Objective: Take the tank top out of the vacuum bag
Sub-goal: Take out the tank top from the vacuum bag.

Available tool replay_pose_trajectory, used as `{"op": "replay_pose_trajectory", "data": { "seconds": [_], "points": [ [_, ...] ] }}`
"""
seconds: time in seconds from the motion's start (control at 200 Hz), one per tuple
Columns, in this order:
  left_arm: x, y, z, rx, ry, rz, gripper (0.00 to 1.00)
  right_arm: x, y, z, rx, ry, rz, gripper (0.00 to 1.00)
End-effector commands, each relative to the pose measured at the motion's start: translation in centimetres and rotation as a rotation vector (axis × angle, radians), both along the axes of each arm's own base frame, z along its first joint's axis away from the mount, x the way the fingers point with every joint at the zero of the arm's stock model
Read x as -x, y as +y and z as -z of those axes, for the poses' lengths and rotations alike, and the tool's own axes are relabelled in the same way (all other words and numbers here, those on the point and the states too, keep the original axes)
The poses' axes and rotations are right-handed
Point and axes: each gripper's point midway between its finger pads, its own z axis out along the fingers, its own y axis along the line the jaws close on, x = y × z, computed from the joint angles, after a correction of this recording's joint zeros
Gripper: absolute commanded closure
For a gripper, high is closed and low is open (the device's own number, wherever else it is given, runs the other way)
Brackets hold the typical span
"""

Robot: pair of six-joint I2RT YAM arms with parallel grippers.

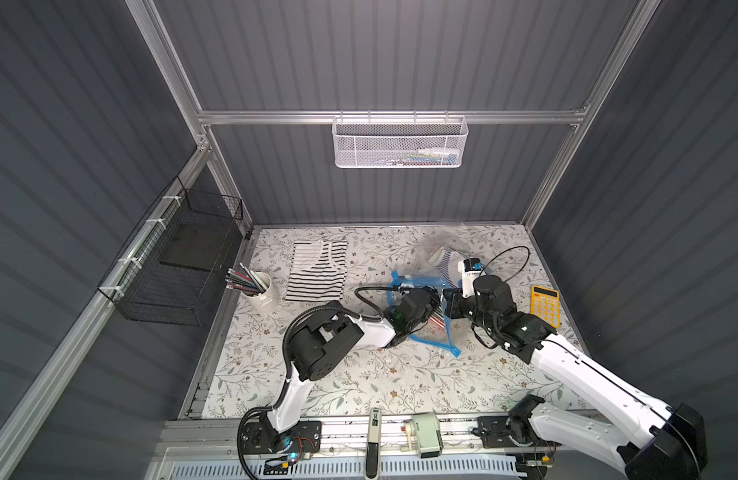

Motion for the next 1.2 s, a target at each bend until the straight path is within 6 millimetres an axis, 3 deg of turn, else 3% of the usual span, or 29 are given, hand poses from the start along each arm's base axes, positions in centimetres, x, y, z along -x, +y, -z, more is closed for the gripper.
{"op": "replay_pose_trajectory", "data": {
  "seconds": [0.0, 0.21, 0.38, 0.485, 0.62, 0.77, 0.925, 1.115, 1.195],
  "points": [
    [1.2, 0.5, -0.2, 0.015, 0.015, 0.004, 1.00, -0.4, -0.5, -1.8, -0.008, -0.040, 0.023, 1.00],
    [3.0, -0.5, -2.2, 0.014, 0.003, 0.040, 1.00, -0.8, 0.2, -1.0, -0.018, -0.015, 0.010, 1.00],
    [4.8, 2.8, -2.6, -0.026, 0.004, 0.000, 1.00, -0.8, 0.3, -1.2, -0.022, -0.019, 0.002, 1.00],
    [5.5, 4.6, -1.3, -0.066, 0.024, -0.021, 1.00, -0.8, 0.2, -1.0, -0.017, -0.019, 0.003, 1.00],
    [5.9, 5.2, 0.9, -0.054, 0.061, -0.032, 1.00, -0.6, 0.4, -0.9, -0.028, -0.012, -0.008, 1.00],
    [6.5, 5.0, 2.8, -0.033, 0.107, -0.017, 0.89, -0.4, 0.2, -1.0, -0.026, -0.018, -0.004, 1.00],
    [6.6, 5.5, 3.5, -0.047, 0.131, -0.035, 0.66, -0.3, 0.2, -1.0, -0.031, -0.017, -0.009, 1.00],
    [6.5, 5.1, 4.5, -0.003, 0.151, -0.055, 0.45, -0.2, 0.3, -1.0, -0.038, -0.014, -0.012, 1.00],
    [6.1, 4.5, 4.9, 0.007, 0.165, -0.060, 0.42, -0.2, 0.2, -1.0, -0.036, -0.016, -0.011, 1.00]
  ]
}}
